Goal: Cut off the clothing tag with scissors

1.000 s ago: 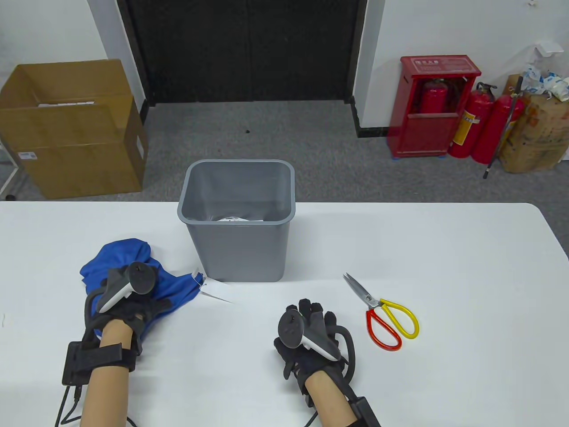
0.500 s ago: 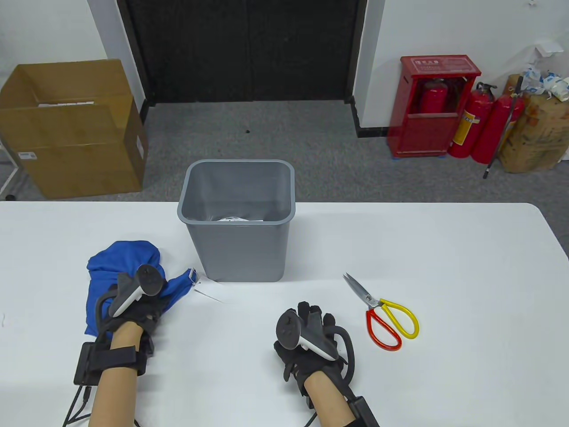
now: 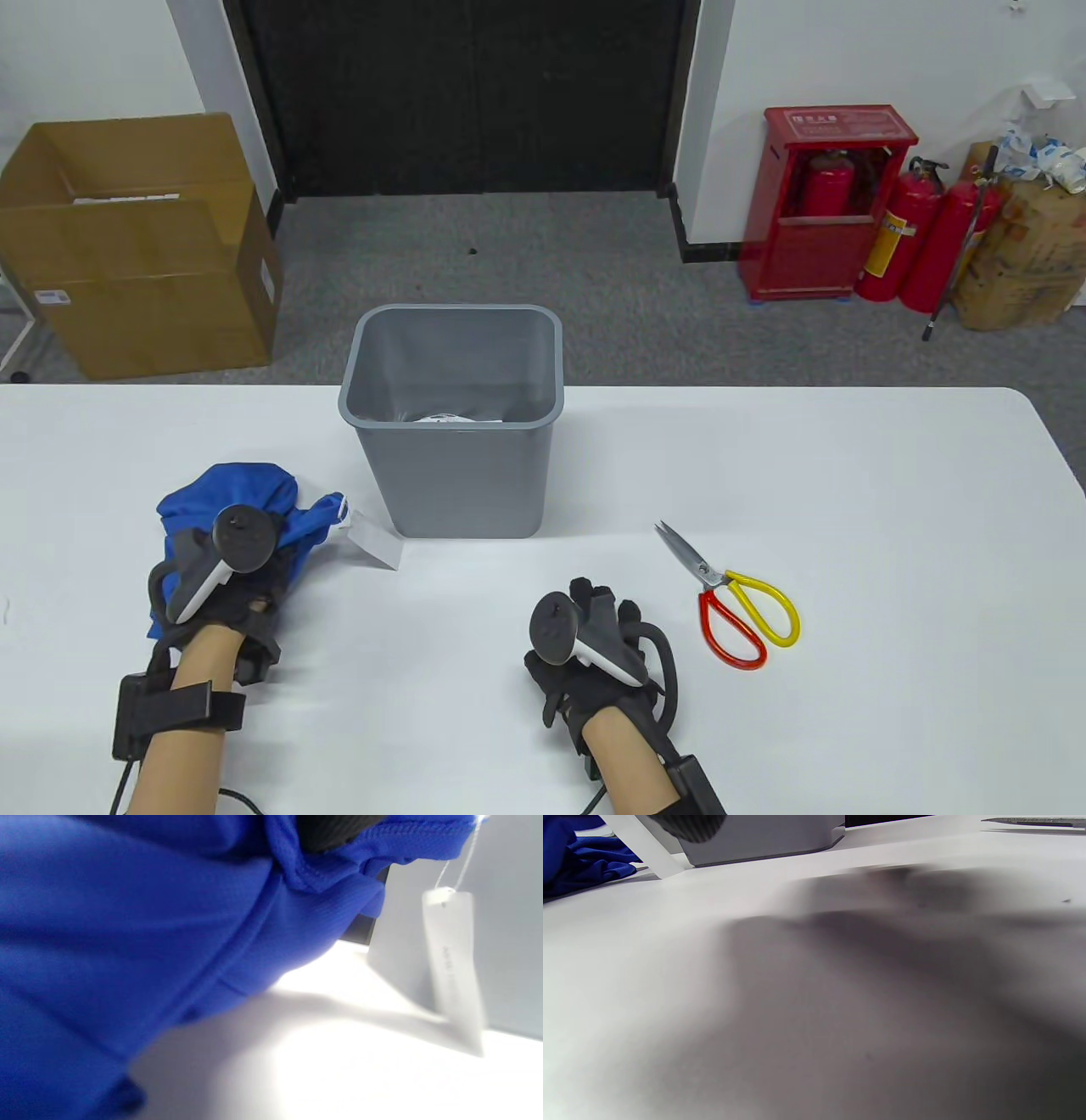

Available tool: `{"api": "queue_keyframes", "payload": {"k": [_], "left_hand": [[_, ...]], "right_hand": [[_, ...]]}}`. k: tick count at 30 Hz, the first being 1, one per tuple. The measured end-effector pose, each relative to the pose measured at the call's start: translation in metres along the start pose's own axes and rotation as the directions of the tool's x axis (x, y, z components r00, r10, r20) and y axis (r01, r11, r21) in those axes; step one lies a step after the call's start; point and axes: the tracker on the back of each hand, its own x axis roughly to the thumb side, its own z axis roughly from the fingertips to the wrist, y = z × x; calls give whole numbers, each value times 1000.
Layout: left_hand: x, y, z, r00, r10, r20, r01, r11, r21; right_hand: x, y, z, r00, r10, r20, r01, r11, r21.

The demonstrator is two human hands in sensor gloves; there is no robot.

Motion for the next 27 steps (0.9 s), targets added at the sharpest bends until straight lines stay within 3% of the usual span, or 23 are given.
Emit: {"api": "queue_keyframes", "payload": {"k": [7, 10, 15, 18, 27], "left_hand": [[7, 38, 19, 997, 70, 37, -72, 995, 71], [12, 44, 28, 991, 114, 73, -120, 989, 84], [24, 25, 41, 977, 148, 153, -168, 977, 132], [30, 13, 41, 979, 134, 152, -146, 986, 75], [34, 9, 42, 962, 197, 188, -212, 975, 67]], "right_hand": [[1, 1, -1, 1000, -2, 3, 2, 1000, 9], [1, 1, -1, 1000, -7, 5, 7, 1000, 10], [1, 5, -3, 1000, 5, 2, -5, 1000, 25], [0, 5, -3, 1000, 5, 2, -5, 1000, 23], [-3, 7, -6, 1000, -12, -7, 12, 1000, 10]]}}
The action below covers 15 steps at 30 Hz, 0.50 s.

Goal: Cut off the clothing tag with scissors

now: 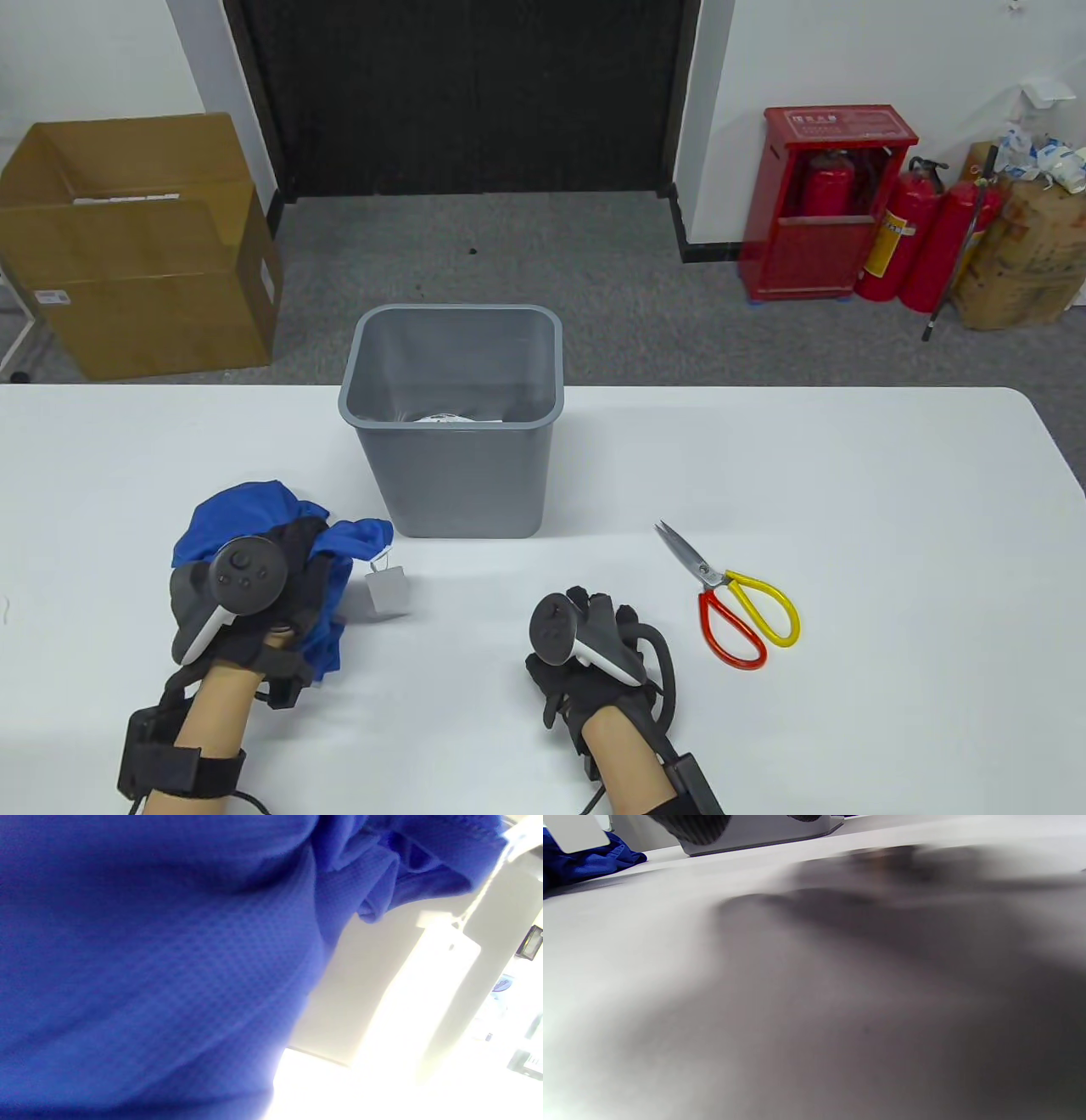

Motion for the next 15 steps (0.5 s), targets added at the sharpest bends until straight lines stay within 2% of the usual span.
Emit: {"api": "queue_keyframes", "payload": {"k": [7, 15], "left_hand": [[-2, -2, -1, 1000, 2, 6, -2, 1000, -12], [-4, -1, -1, 1000, 22, 9, -22, 1000, -20]], "right_hand": [[-15, -12, -1, 999, -20, -34, 18, 998, -61], [-58, -43, 3, 986, -105, -132, 75, 974, -212]]}}
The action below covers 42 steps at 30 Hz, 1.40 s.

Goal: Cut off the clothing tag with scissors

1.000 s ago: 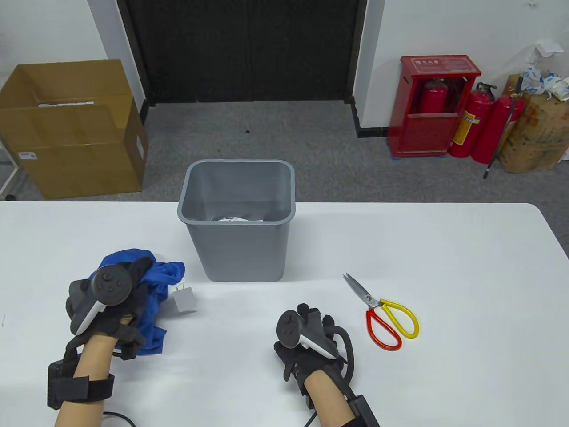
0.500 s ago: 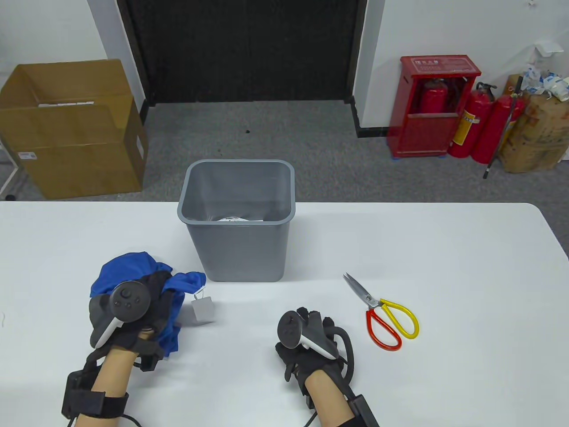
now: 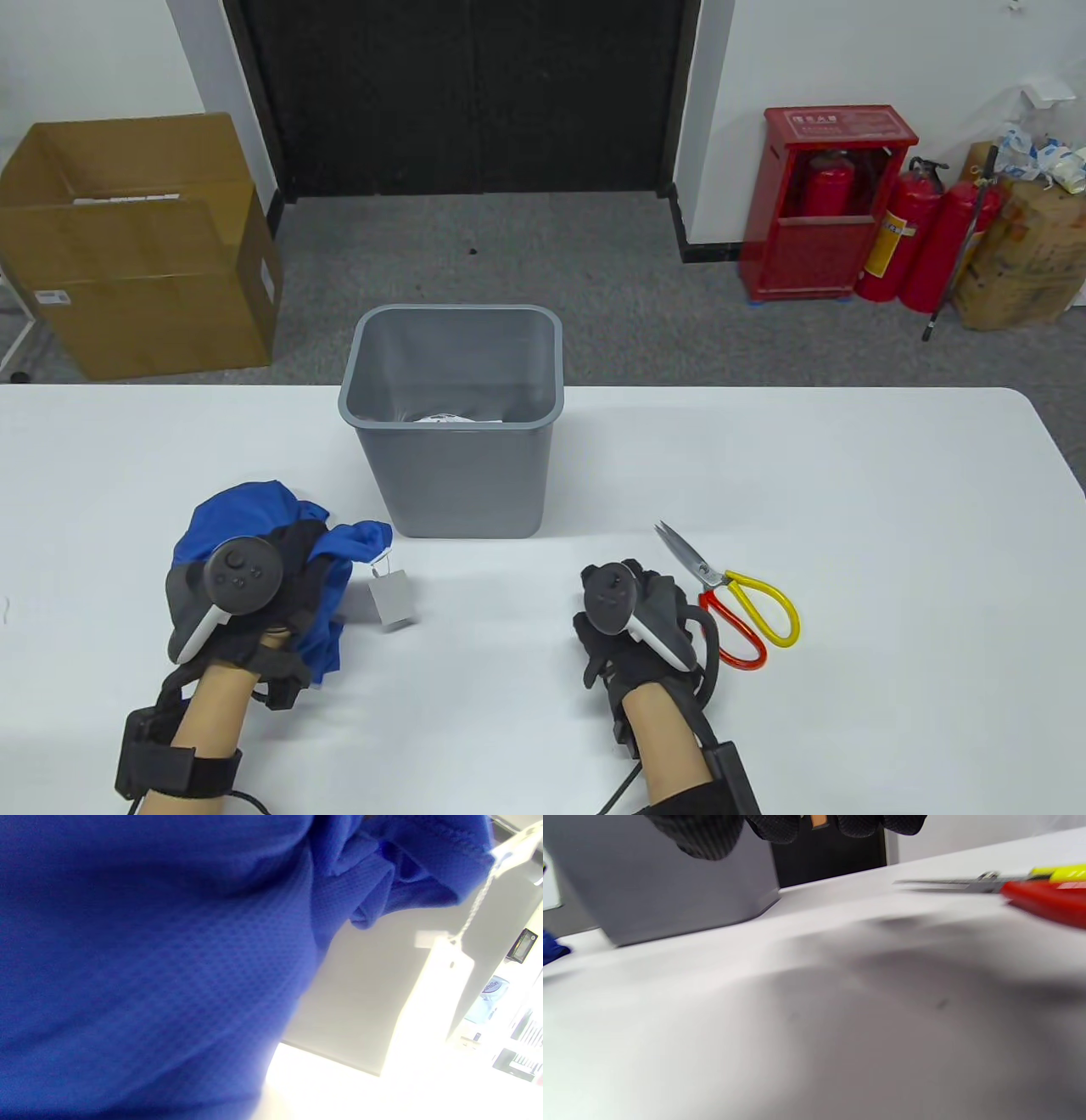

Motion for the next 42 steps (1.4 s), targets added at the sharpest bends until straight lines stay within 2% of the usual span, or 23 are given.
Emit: {"api": "queue_keyframes", "payload": {"k": [7, 12, 15, 20, 22, 26, 28, 30, 34, 37, 42], "left_hand": [[0, 1, -1, 1000, -5, -1, 5, 1000, -9], [-4, 2, -1, 1000, -1, 0, 1, 1000, -5], [-4, 3, -1, 1000, -6, 2, 6, 1000, -4], [-5, 3, -2, 1000, 0, 9, 0, 1000, -17], [-6, 3, -3, 1000, 8, 8, -8, 1000, -21], [-9, 6, -3, 1000, 11, 3, -11, 1000, -10], [-11, 7, -2, 1000, 12, 4, -12, 1000, -1], [-12, 8, -2, 1000, 19, 3, -19, 1000, 3], [-11, 8, -2, 1000, 22, 3, -22, 1000, 4], [-11, 8, -1, 1000, 27, 5, -27, 1000, 6], [-14, 8, -2, 999, 48, 0, -48, 999, 10]], "right_hand": [[-42, -33, -11, 984, 124, -131, -134, 989, -68], [-72, -51, -25, 971, -21, -239, 12, 999, -41], [-83, -46, -35, 958, 16, -285, -9, 1000, 28], [-98, -29, -48, 911, 220, -348, -167, 970, 175], [-105, -21, -51, 891, 245, -382, -148, 953, 266], [-113, -9, -57, 895, 207, -394, -79, 945, 318], [-112, -10, -58, 895, 187, -405, -69, 955, 289], [-111, -9, -59, 892, 213, -399, -72, 938, 339], [-107, -7, -60, 878, 262, -402, -127, 935, 332], [-104, -4, -61, 866, 258, -428, -129, 943, 307], [-101, -3, -63, 851, 311, -422, -218, 942, 255]]}}
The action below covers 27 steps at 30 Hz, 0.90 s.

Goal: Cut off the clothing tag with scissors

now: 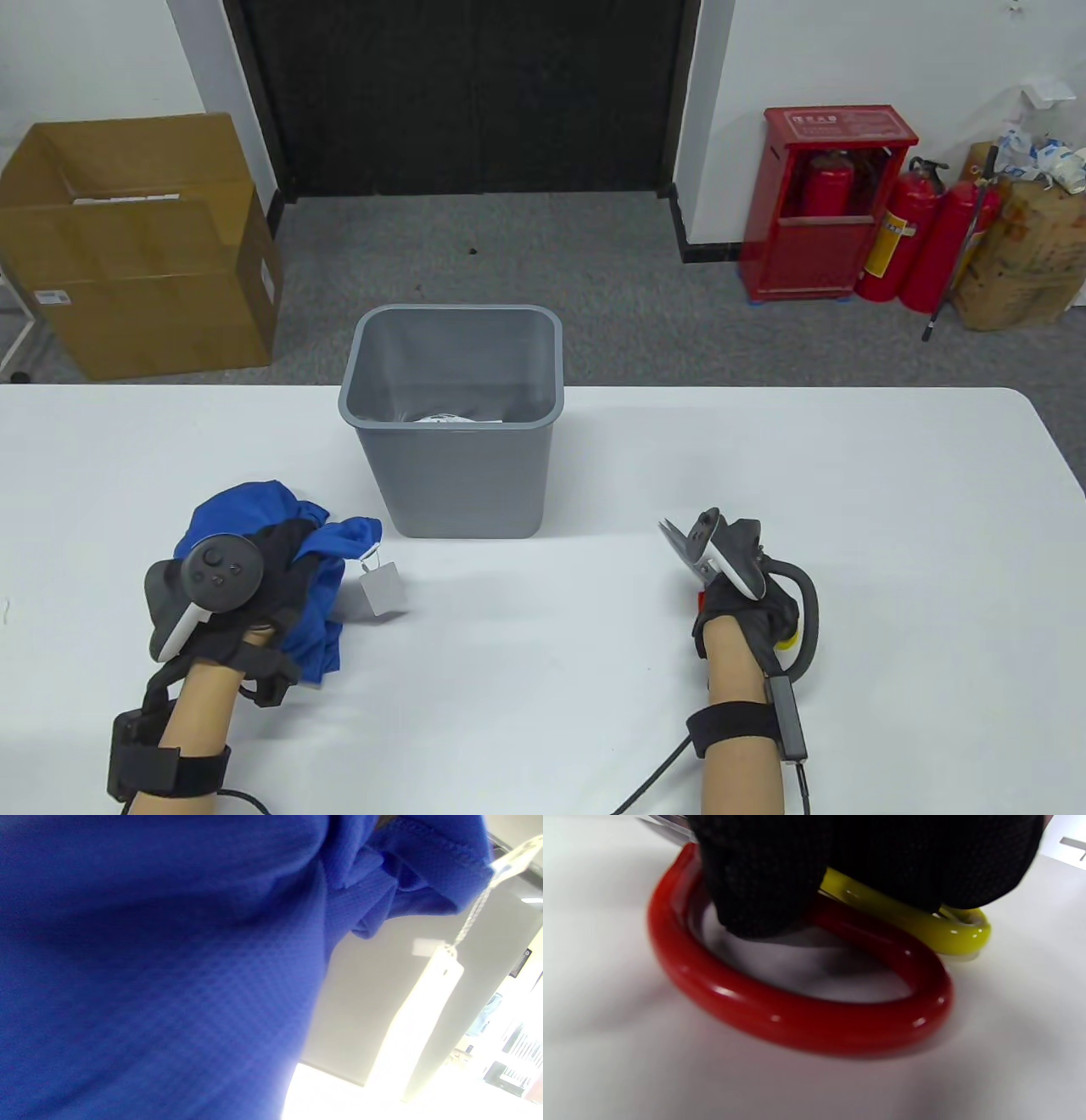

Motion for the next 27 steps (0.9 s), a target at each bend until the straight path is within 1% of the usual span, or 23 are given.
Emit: {"api": "queue_keyframes", "payload": {"k": [5, 7, 9, 11, 13, 14, 15, 16, 18, 21, 23, 25, 27], "left_hand": [[-1, 2, 1, 1000, 2, -1, -2, 1000, 8], [-2, 3, 1, 1000, 8, -4, -8, 1000, 12], [-4, 4, 1, 1000, 11, -6, -11, 1000, 14], [-5, 4, 1, 1000, 15, -8, -15, 1000, 14], [-5, 4, 1, 1000, 18, -9, -18, 1000, 15], [-4, 5, 1, 1000, 18, -9, -18, 1000, 14], [-4, 5, 1, 1000, 18, -9, -18, 1000, 13], [-4, 5, 1, 1000, 19, -9, -19, 1000, 13], [-4, 5, 1, 1000, 21, -9, -21, 1000, 11], [-4, 5, 1, 1000, 23, -8, -22, 1000, 11], [-4, 5, 1, 1000, 25, -8, -25, 1000, 11], [-4, 5, 1, 1000, 25, -8, -25, 1000, 12], [-4, 5, 1, 1000, 27, -9, -27, 1000, 12]], "right_hand": [[2, 2, 7, 995, 83, 56, -78, 994, -81], [2, 5, 10, 992, 97, 82, -92, 993, -69], [0, 6, 13, 992, 73, 105, -67, 996, -59], [-4, 7, 17, 993, 24, 112, -10, 992, -126], [-8, 7, 20, 994, 39, 104, -21, 985, -172], [-11, 6, 25, 994, 50, 101, -25, 971, -236], [-12, 6, 26, 993, 47, 107, -17, 963, -269], [-14, 4, 30, 992, 32, 124, 10, 944, -329], [-19, -1, 37, 984, -15, 177, 85, 916, -392], [-24, -8, 46, 968, -78, 240, 167, 911, -378], [-26, -10, 50, 947, -128, 295, 225, 920, -320], [-26, -9, 56, 918, -182, 352, 294, 908, -298], [-26, -9, 64, 901, -205, 383, 329, 897, -294]]}}
